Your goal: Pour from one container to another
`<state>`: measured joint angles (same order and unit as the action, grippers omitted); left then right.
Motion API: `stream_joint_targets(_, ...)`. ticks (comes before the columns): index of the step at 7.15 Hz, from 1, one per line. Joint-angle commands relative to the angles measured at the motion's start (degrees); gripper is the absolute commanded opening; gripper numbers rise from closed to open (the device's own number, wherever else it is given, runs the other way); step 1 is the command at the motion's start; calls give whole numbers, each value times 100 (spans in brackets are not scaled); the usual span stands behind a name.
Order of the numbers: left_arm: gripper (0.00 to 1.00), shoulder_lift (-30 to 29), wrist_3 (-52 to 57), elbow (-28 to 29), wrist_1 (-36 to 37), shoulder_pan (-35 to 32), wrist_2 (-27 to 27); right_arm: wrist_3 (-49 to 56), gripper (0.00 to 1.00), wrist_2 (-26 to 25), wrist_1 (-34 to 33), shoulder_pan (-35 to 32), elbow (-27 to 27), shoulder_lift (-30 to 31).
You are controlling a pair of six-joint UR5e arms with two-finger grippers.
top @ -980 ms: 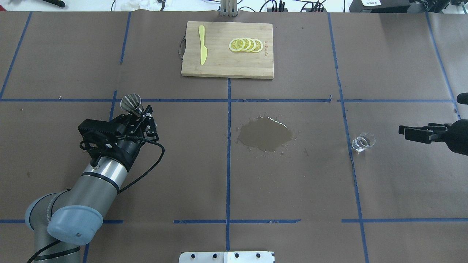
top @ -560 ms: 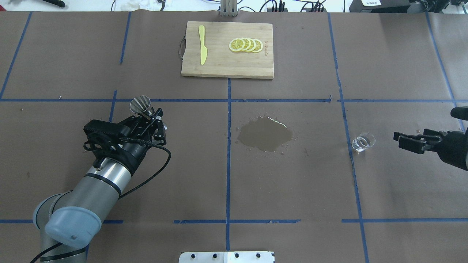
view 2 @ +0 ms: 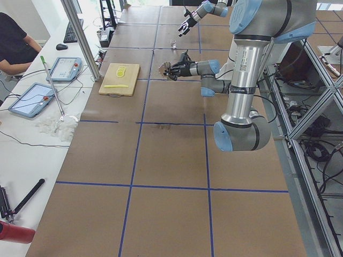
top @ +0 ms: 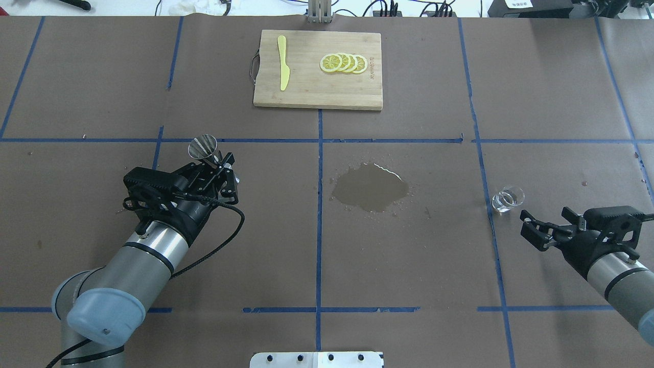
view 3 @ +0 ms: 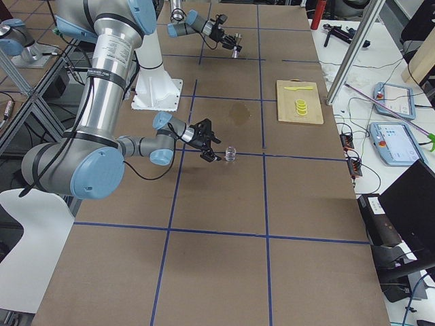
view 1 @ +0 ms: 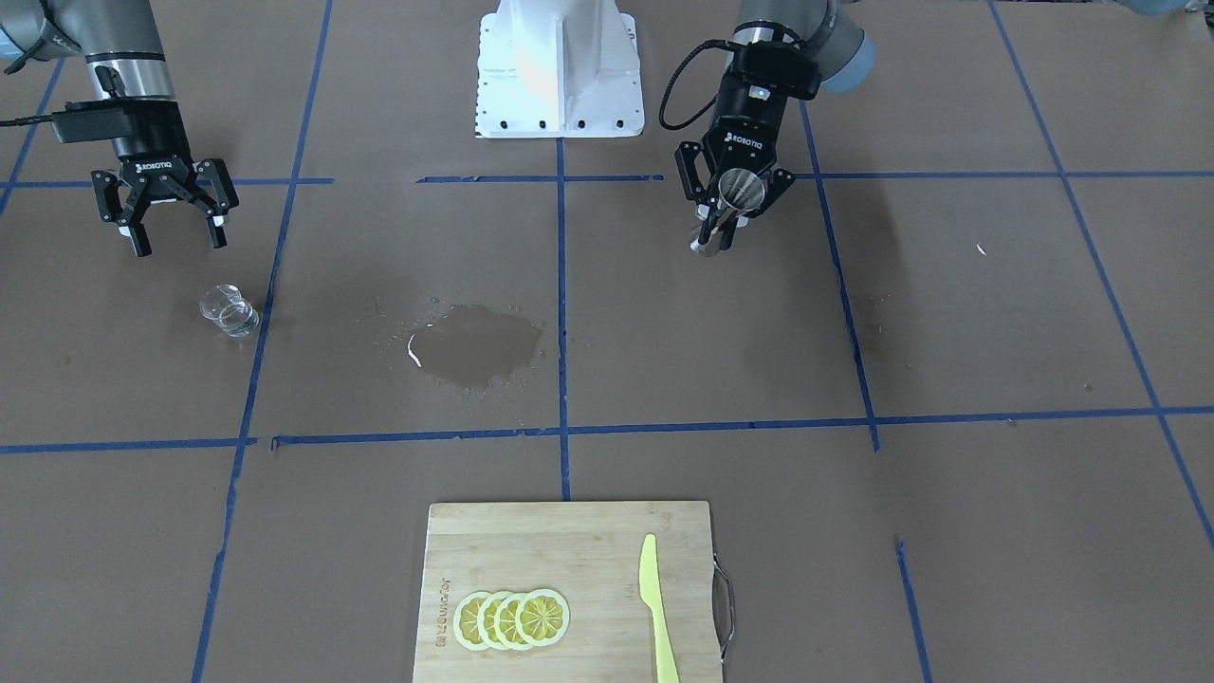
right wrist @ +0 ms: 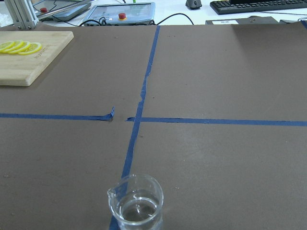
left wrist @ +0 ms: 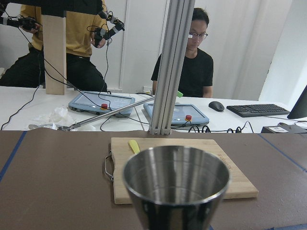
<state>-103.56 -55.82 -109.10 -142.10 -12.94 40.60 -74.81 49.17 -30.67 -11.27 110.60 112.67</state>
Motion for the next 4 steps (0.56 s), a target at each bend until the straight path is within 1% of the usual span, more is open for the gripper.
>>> stream_joint_targets(1, 0, 3, 1, 3, 7, -6, 53, -8, 100, -608, 350, 282, -381, -78)
stream_joint_targets(2, 0, 3, 1, 3, 7, -6, 53, 10, 100, -654, 569, 301, -416, -78)
stream_joint_targets(3, 0, 3, 1, 3, -2, -6, 53, 184, 100, -959, 588, 362, -477, -70)
stream_joint_targets(4, 0, 11, 1, 11, 6, -6, 53, 438, 100, -970, 606, 441, -539, -235)
